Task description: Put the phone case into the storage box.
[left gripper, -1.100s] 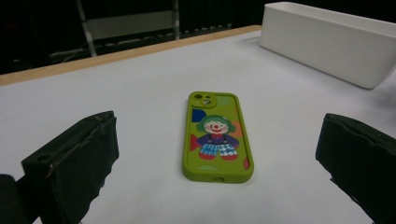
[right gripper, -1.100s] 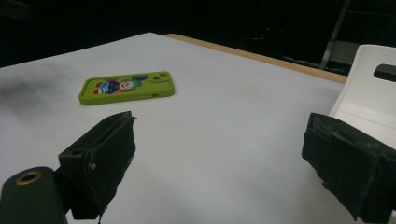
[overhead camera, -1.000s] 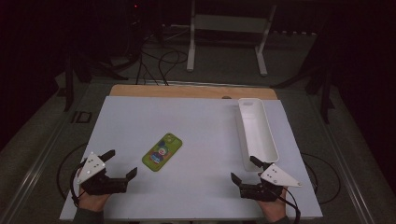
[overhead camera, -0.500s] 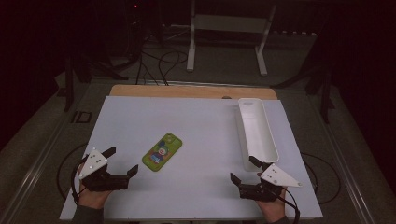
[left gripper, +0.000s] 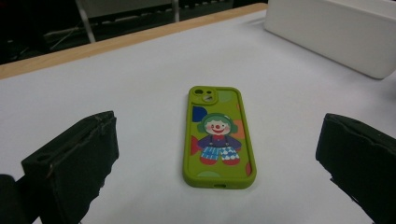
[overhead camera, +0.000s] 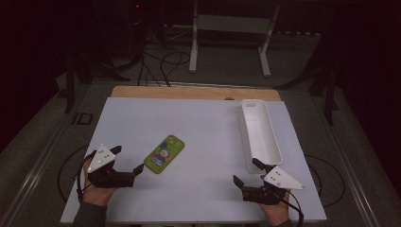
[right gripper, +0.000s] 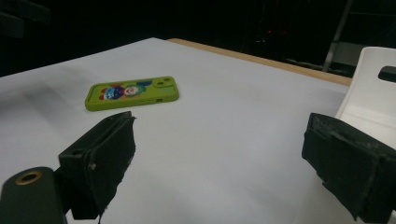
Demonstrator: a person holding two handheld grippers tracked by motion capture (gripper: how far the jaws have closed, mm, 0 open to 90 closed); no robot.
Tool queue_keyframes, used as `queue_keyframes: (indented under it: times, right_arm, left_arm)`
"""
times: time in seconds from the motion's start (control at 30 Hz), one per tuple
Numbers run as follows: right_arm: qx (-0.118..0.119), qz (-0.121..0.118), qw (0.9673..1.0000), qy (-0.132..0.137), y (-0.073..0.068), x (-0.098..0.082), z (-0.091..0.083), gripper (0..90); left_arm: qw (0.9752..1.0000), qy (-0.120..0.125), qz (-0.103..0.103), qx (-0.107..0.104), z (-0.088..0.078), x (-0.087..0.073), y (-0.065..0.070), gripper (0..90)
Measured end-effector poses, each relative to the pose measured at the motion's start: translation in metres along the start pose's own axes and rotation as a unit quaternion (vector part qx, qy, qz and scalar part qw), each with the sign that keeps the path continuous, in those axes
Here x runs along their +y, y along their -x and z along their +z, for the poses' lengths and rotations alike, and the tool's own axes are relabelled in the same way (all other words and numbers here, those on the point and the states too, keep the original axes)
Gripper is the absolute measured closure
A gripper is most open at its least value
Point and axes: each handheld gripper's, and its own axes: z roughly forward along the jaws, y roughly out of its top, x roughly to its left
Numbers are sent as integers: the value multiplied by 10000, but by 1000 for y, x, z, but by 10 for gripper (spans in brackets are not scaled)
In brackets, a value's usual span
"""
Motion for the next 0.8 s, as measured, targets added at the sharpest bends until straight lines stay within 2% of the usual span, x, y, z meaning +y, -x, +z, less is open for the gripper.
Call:
queue_keyframes:
  times: [0.27, 0.8]
  right_arm:
    - [-35, 0, 10000, 15, 0, 0, -1, 91]
    - [-45, 1, 10000, 21, 0, 0, -1, 91]
  left_arm:
    - [9999, -168, -30, -19, 8, 4, -1, 0]
    - [9988, -490, 55, 14, 24, 12, 0, 0]
